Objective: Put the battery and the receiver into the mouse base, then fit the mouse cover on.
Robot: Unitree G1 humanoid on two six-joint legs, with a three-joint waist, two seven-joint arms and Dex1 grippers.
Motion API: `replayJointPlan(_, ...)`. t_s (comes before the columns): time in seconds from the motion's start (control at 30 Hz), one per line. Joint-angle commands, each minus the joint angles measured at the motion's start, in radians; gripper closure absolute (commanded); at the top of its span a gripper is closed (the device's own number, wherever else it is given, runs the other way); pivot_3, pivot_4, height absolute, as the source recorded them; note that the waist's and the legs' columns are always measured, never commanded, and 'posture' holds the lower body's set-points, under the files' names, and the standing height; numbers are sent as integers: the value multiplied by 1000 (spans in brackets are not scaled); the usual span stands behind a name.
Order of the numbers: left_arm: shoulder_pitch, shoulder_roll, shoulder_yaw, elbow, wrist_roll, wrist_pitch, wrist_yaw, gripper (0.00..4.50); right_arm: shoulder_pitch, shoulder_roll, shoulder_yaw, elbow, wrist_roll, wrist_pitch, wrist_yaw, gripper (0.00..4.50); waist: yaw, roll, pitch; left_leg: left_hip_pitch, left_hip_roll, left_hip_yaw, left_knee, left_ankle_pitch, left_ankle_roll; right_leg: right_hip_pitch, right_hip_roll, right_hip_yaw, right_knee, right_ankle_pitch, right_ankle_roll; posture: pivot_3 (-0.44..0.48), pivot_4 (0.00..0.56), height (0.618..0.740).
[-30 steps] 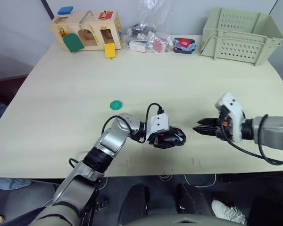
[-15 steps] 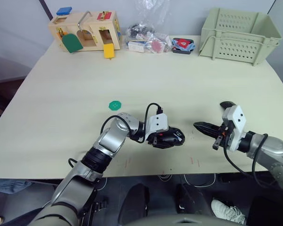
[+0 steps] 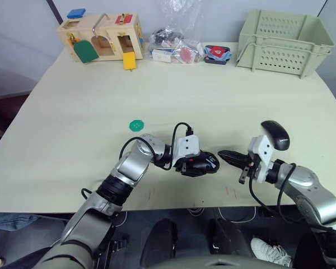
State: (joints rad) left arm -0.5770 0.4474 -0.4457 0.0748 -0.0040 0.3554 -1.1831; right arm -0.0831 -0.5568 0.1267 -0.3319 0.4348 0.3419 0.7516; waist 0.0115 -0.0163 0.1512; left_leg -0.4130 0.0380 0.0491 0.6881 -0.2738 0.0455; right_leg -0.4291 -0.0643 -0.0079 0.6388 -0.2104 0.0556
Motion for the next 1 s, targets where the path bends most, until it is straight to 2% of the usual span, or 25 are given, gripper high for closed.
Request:
replayJointPlan(0.03, 15, 15, -26, 21, 10, 10, -13, 1499, -16, 23, 1, -3, -6, -19, 9, 4458, 0, 0, 0, 0, 0, 0, 0, 0, 0, 0, 0, 0, 0, 0, 0, 0, 150, 740)
replayJointPlan(1.0, 17, 21, -28, 18, 12, 9, -18, 1499, -34, 58, 26, 61, -53, 30, 35, 4458, 0, 0, 0, 1, 0, 0, 0, 0, 0, 0, 0, 0, 1, 0, 0, 0, 150, 740)
